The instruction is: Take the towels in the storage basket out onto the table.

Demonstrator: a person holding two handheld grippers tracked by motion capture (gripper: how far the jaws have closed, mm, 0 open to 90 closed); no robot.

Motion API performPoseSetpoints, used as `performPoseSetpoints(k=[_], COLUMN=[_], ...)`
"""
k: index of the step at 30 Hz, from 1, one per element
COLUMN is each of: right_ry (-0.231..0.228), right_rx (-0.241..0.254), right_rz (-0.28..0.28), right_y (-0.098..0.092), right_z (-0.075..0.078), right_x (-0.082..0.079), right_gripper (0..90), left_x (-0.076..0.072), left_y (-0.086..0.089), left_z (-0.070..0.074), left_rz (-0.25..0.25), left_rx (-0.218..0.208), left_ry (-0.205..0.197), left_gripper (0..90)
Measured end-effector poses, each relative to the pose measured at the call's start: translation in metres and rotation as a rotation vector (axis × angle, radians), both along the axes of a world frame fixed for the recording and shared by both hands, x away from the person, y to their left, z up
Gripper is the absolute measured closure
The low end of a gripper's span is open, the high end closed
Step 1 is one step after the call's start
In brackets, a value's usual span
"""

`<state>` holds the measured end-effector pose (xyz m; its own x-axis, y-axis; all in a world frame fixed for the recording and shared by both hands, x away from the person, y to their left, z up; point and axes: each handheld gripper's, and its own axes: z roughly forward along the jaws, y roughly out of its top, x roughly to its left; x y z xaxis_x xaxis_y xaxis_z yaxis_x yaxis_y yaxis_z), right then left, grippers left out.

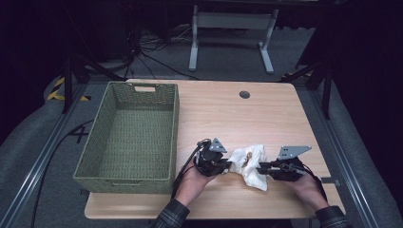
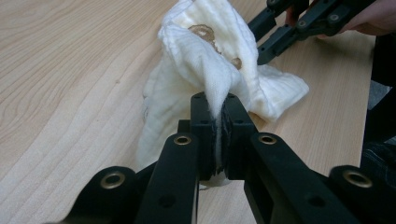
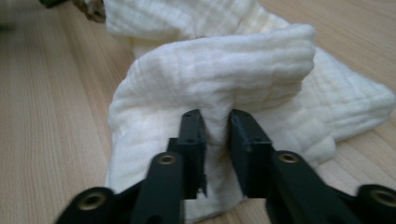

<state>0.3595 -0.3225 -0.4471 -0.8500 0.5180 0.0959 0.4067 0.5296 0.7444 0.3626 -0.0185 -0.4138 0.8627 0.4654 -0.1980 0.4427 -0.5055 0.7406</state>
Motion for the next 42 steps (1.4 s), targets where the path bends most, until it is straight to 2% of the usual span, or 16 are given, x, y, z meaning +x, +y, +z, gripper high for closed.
performPoseSetpoints(k=[1, 4, 10, 16, 19, 22, 23, 25, 27, 28, 30, 32, 34, 35, 36, 42], right_ry=[0.01, 0.009, -0.033, -0.08, -0.095, -0.098, -0.096, -0.071, -0.061, -0.054, -0.04, -0.021, -0.022, -0.029, -0.029, -0.065], right_rx=[-0.008, 0.001, 0.032, 0.074, 0.085, 0.085, 0.082, 0.067, 0.06, 0.046, 0.026, -0.015, -0.03, -0.026, -0.026, 0.041], right_rz=[0.0, 0.001, -0.008, -0.059, -0.081, -0.103, -0.108, -0.132, -0.133, -0.136, -0.139, -0.152, -0.158, -0.166, -0.166, -0.173], right_y=[0.0, -0.002, -0.012, -0.031, -0.038, -0.042, -0.043, -0.045, -0.045, -0.044, -0.043, -0.041, -0.041, -0.044, -0.044, -0.051], right_z=[-0.001, 0.001, 0.015, 0.03, 0.037, 0.039, 0.038, 0.031, 0.029, 0.025, 0.02, 0.011, 0.01, 0.011, 0.011, 0.029], right_x=[0.001, 0.0, -0.003, -0.001, 0.003, 0.011, 0.013, 0.025, 0.028, 0.032, 0.037, 0.044, 0.045, 0.044, 0.044, 0.028], right_gripper=[83.5, 85.8, 86.7, 86.4, 86.4, 86.2, 86.2, 86.1, 86.1, 86.1, 85.9, 83.5, 80.1, 75.2, 75.2, 66.8], left_x=[0.0, -0.001, -0.005, 0.0, 0.013, 0.024, 0.03, 0.041, 0.045, 0.049, 0.056, 0.061, 0.061, 0.056, 0.056, 0.032], left_y=[0.0, 0.001, 0.003, 0.007, 0.009, 0.009, 0.008, 0.006, 0.003, 0.002, 0.0, -0.002, -0.002, 0.0, 0.0, 0.006], left_z=[0.0, 0.0, 0.012, 0.028, 0.03, 0.025, 0.021, 0.009, 0.004, 0.0, -0.008, -0.018, -0.02, -0.02, -0.02, -0.005], left_rz=[0.003, 0.003, -0.001, 0.052, 0.106, 0.165, 0.183, 0.214, 0.24, 0.244, 0.251, 0.267, 0.262, 0.261, 0.261, 0.214], left_rx=[0.002, -0.002, -0.044, -0.073, -0.048, -0.028, -0.015, 0.023, 0.039, 0.066, 0.081, 0.107, 0.113, 0.122, 0.122, 0.107], left_ry=[0.001, 0.009, 0.004, -0.021, -0.034, -0.028, -0.009, 0.006, 0.023, 0.027, 0.048, 0.067, 0.065, 0.058, 0.058, 0.008], left_gripper=[85.5, 85.5, 85.8, 85.8, 85.8, 85.8, 85.7, 85.6, 85.2, 84.7, 83.5, 75.9, 72.2, 65.5, 63.6, 56.7])
